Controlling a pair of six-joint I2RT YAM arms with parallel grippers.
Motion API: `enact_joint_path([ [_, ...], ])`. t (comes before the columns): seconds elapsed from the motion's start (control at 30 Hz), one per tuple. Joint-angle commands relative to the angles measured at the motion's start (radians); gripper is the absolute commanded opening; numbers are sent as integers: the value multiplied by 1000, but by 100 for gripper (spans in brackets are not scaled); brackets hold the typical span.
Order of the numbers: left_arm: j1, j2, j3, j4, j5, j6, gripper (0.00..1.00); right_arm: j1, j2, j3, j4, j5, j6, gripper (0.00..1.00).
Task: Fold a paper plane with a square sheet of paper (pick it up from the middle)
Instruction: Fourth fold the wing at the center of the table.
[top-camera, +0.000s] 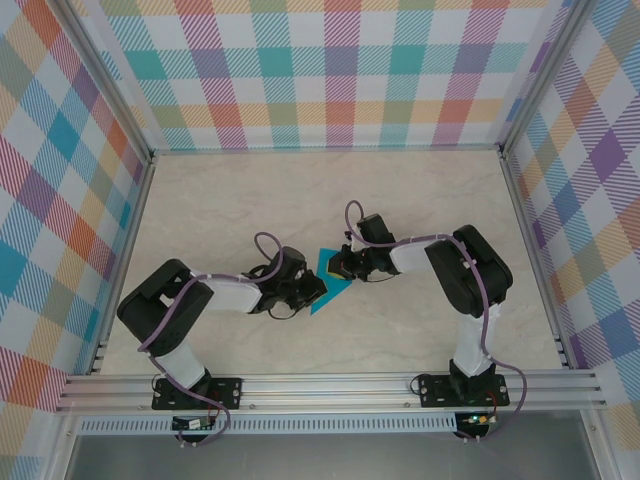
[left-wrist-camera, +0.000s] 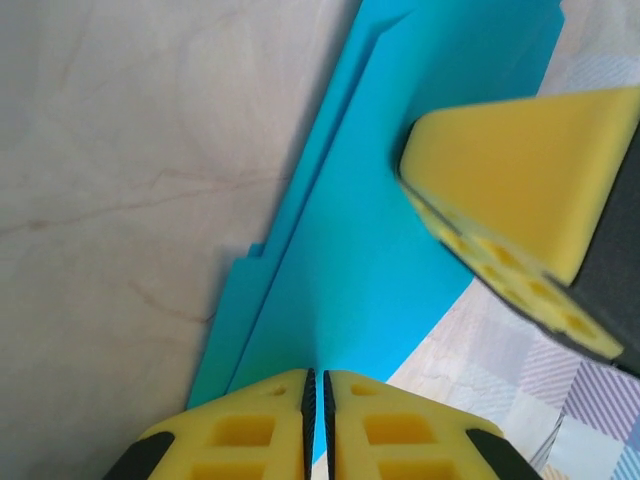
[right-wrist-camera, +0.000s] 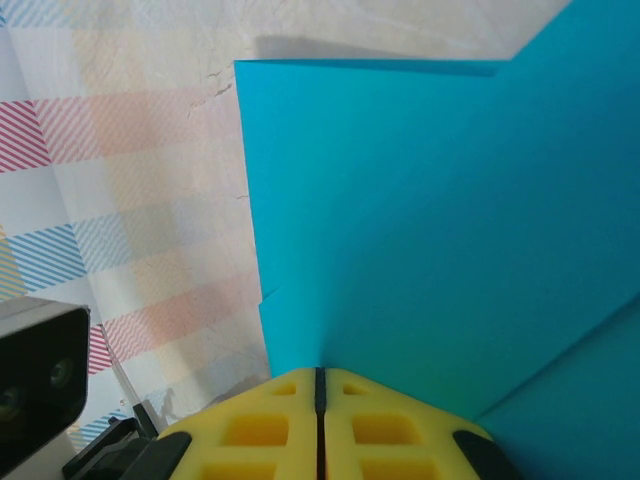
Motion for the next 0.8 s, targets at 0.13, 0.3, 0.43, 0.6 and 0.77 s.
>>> enact_joint_path([
  [0.13, -22, -145, -112, -212, -31, 46, 14, -1, 47, -29, -125, 96, 5, 8],
  [0.3, -22, -227, -130, -283, -18, 81, 15, -1, 46, -29, -129, 97, 4, 9],
  [0.43, -22, -308, -131, -298, -25, 80, 16, 0, 47, -28, -130, 98, 6, 9],
  [0.6, -22, -341, -83, -289, -53, 83, 19, -1, 47, -29, -131, 97, 4, 9],
  [0.77, -21, -186, 1, -163, 36, 78, 19, -1, 51, -24, -137, 98, 4, 9],
])
